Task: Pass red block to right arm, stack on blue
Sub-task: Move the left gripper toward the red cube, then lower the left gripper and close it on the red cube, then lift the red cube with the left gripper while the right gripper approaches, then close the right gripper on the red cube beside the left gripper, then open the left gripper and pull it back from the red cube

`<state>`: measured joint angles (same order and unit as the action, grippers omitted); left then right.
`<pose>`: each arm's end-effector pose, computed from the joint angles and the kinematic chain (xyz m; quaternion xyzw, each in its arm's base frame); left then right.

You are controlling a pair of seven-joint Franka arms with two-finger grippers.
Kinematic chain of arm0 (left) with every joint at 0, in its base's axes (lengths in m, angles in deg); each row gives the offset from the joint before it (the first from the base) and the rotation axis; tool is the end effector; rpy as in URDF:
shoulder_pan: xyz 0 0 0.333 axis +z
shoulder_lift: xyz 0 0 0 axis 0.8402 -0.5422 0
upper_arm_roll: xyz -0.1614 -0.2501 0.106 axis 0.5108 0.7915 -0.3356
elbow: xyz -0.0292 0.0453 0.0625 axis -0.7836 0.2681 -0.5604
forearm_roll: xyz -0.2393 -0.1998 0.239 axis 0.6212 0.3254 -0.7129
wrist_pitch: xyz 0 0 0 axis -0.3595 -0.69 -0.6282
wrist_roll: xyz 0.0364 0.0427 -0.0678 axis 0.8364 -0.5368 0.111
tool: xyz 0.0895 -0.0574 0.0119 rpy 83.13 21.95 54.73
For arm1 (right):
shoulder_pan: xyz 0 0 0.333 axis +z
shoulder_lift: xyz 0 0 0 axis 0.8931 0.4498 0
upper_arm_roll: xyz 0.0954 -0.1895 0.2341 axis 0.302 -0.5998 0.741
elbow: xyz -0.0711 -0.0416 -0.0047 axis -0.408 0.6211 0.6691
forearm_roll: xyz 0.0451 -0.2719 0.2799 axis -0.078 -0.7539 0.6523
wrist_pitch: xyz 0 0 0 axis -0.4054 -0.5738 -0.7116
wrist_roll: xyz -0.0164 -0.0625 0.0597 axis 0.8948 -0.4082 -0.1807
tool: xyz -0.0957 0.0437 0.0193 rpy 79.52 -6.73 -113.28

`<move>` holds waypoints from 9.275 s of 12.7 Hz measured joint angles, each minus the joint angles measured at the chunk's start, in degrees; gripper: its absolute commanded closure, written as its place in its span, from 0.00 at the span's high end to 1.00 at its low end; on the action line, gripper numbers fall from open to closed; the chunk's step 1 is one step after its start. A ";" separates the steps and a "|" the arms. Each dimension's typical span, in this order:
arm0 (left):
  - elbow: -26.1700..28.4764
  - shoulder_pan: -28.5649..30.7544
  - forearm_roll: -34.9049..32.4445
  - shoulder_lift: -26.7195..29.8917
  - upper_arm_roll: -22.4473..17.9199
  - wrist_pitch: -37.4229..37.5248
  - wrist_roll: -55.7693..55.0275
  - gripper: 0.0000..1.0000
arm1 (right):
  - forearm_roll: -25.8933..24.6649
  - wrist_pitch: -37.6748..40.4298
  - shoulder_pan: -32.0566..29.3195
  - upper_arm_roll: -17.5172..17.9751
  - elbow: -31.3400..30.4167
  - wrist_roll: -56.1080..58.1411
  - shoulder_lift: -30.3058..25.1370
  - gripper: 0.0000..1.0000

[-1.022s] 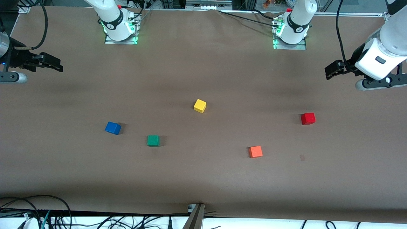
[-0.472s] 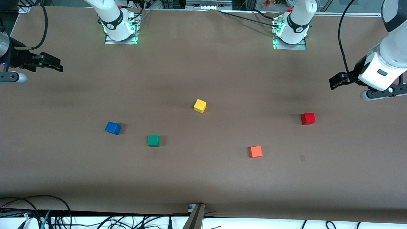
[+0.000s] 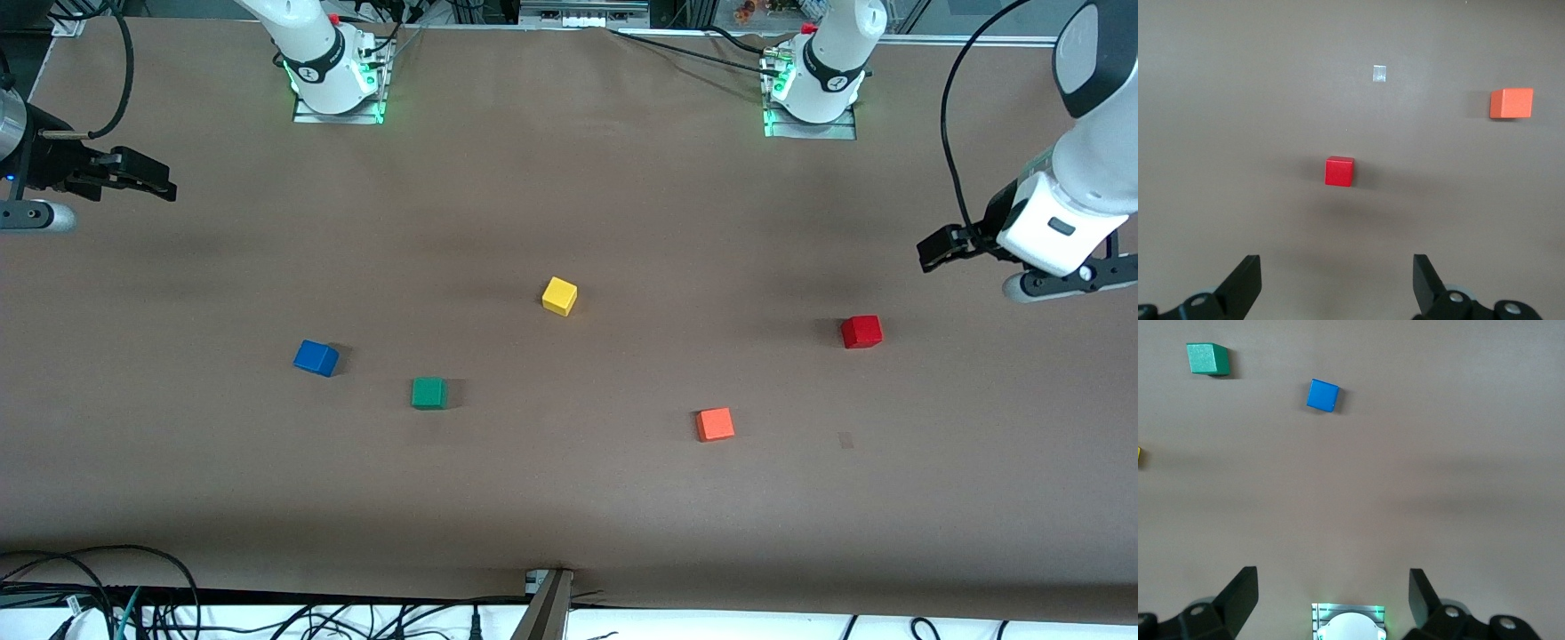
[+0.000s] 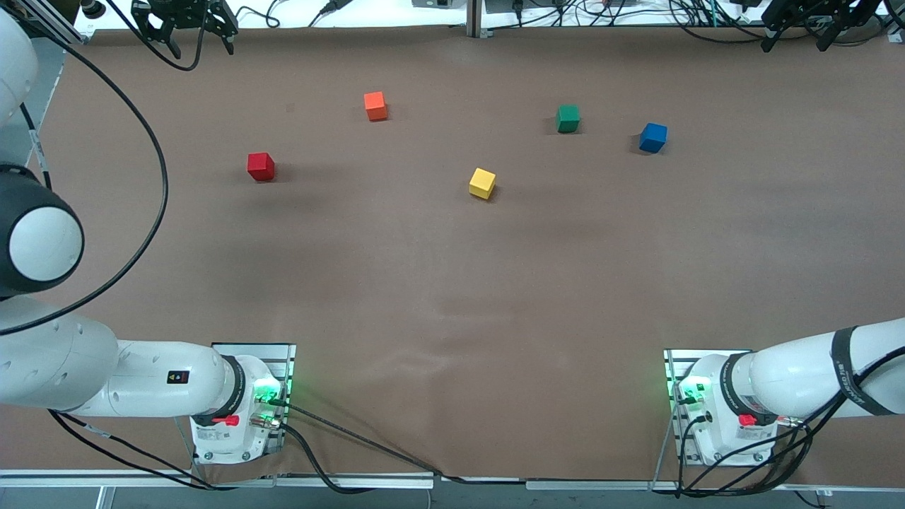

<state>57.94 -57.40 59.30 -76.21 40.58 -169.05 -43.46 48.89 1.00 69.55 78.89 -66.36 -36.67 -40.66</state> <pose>0.5842 -0.0352 0.5450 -0.9949 -0.0868 0.0359 0.0378 0.5457 0.0027 0.5945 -0.9962 -0.0018 0.0871 0.0051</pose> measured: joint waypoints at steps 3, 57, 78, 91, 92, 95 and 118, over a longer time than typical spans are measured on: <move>-1.08 0.34 -0.01 -0.81 -0.19 0.01 3.45 1.00 | 0.01 0.00 0.01 0.00 0.00 0.00 0.00 1.00; 9.51 -1.66 60.64 -16.37 10.07 -22.16 73.56 0.00 | 2.59 0.22 0.00 -0.33 -0.01 -0.03 0.00 1.00; -29.02 -32.33 89.99 -35.26 10.02 -34.46 81.11 0.00 | 54.47 8.71 -2.13 -6.46 -9.08 -0.34 5.67 1.00; -29.27 -32.33 90.81 -35.89 10.01 -34.46 81.00 0.00 | 82.61 3.56 0.73 -5.96 -23.41 -6.02 9.92 1.00; -29.27 -32.33 90.81 -35.89 10.01 -34.46 80.99 0.00 | 82.85 3.35 1.65 -5.89 -23.70 -6.20 9.92 1.00; -29.28 -32.33 91.13 -35.89 10.01 -34.46 80.79 0.00 | 84.61 2.04 4.05 -5.81 -24.09 -6.89 9.92 1.00; -29.42 -31.79 92.00 -35.98 9.91 -34.24 78.14 1.00 | 90.56 0.12 8.33 -5.86 -23.99 -7.47 9.49 0.15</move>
<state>28.52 -89.19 151.30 -112.19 50.49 -203.29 34.68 139.45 1.12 77.89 73.02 -90.35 -44.14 -31.17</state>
